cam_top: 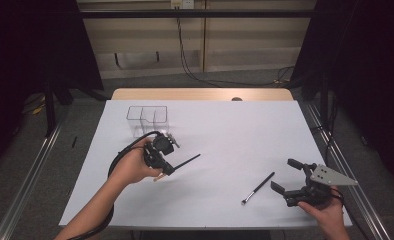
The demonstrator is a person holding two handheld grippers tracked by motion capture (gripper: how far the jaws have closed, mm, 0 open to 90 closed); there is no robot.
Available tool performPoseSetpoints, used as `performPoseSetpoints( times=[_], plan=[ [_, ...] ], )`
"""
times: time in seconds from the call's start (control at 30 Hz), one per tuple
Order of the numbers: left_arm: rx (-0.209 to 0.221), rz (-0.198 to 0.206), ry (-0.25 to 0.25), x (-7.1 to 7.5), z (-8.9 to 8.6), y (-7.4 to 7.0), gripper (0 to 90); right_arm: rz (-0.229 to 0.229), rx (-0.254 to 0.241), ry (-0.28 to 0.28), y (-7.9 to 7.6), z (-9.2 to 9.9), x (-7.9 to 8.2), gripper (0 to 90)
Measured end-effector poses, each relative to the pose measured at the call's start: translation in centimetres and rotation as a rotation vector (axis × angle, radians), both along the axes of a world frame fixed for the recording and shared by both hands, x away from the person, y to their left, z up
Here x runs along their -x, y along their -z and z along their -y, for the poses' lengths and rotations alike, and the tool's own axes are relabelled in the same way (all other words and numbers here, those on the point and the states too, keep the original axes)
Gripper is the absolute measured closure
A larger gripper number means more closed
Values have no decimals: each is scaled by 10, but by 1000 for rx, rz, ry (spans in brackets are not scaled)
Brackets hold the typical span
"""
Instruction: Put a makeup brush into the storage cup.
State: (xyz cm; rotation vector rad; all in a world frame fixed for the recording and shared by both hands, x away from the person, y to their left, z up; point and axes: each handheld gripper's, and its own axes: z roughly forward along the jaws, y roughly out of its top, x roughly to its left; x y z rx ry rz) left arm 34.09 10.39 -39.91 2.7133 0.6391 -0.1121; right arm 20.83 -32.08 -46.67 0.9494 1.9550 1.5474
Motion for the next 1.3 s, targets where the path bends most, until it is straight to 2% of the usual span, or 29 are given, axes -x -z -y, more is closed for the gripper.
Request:
performPoseSetpoints(
  times=[0.43,0.67,0.8,0.87,1.0,1.3],
  plan=[
    [38,-8,45,1,24,0,837,-21,-7,-35,0,-11,-6,0],
    [47,-4,73,1,34,0,837,-23,29,-70,-6,-20,-11,0],
    [58,-8,63,1,38,-3,837,-15,43,-97,-12,-26,-14,0],
    [51,-6,76,1,40,-4,837,-23,55,-117,-13,-30,-17,0],
    [63,-7,75,3,44,-4,837,-31,85,-155,-16,-37,-23,0],
    [65,-22,99,2,53,-3,837,-88,159,-248,-27,-54,-38,0]
  ],
)
